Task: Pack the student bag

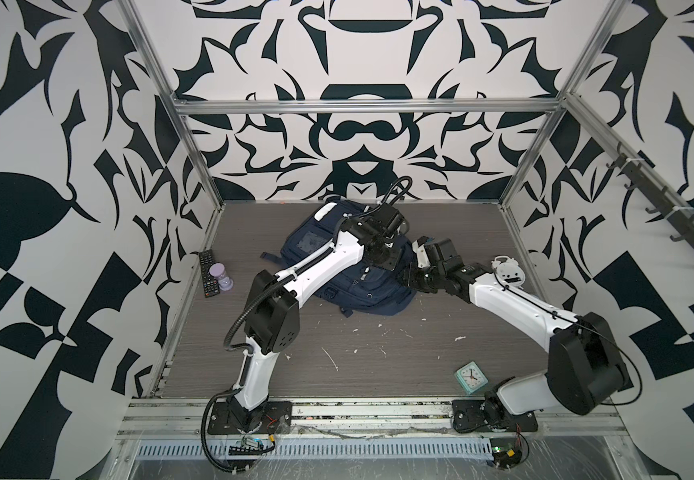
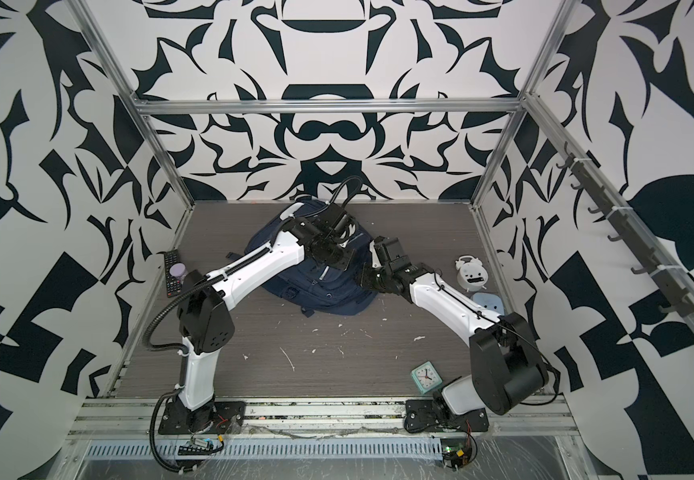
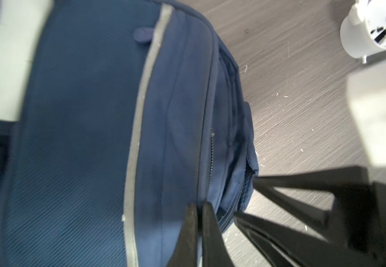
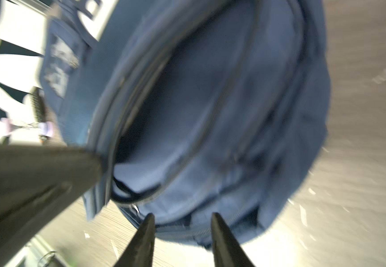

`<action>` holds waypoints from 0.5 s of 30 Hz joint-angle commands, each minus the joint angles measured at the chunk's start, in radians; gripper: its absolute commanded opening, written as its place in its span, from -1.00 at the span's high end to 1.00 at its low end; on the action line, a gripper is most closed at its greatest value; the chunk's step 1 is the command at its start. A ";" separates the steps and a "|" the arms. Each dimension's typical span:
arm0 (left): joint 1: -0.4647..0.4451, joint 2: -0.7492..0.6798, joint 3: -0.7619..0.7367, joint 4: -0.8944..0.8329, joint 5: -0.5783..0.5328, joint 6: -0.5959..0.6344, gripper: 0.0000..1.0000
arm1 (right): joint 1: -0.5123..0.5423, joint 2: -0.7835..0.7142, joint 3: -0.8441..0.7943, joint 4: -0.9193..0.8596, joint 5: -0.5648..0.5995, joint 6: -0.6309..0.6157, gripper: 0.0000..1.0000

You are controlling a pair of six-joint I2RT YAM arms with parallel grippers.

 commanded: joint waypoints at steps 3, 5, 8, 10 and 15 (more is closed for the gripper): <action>-0.024 0.063 0.100 -0.004 0.062 -0.028 1.00 | 0.014 -0.050 -0.033 -0.005 0.033 -0.016 0.23; -0.024 0.059 0.094 -0.016 0.052 -0.018 0.89 | 0.031 -0.049 -0.035 0.006 0.034 -0.009 0.23; -0.013 0.017 0.032 -0.012 -0.001 0.002 0.46 | 0.066 -0.036 -0.024 0.018 0.043 -0.001 0.21; 0.012 -0.030 -0.035 0.001 -0.008 -0.002 0.25 | 0.096 -0.021 -0.009 0.023 0.056 -0.001 0.19; 0.111 -0.182 -0.241 0.080 -0.010 -0.026 0.11 | 0.171 0.049 0.039 0.046 0.082 0.008 0.19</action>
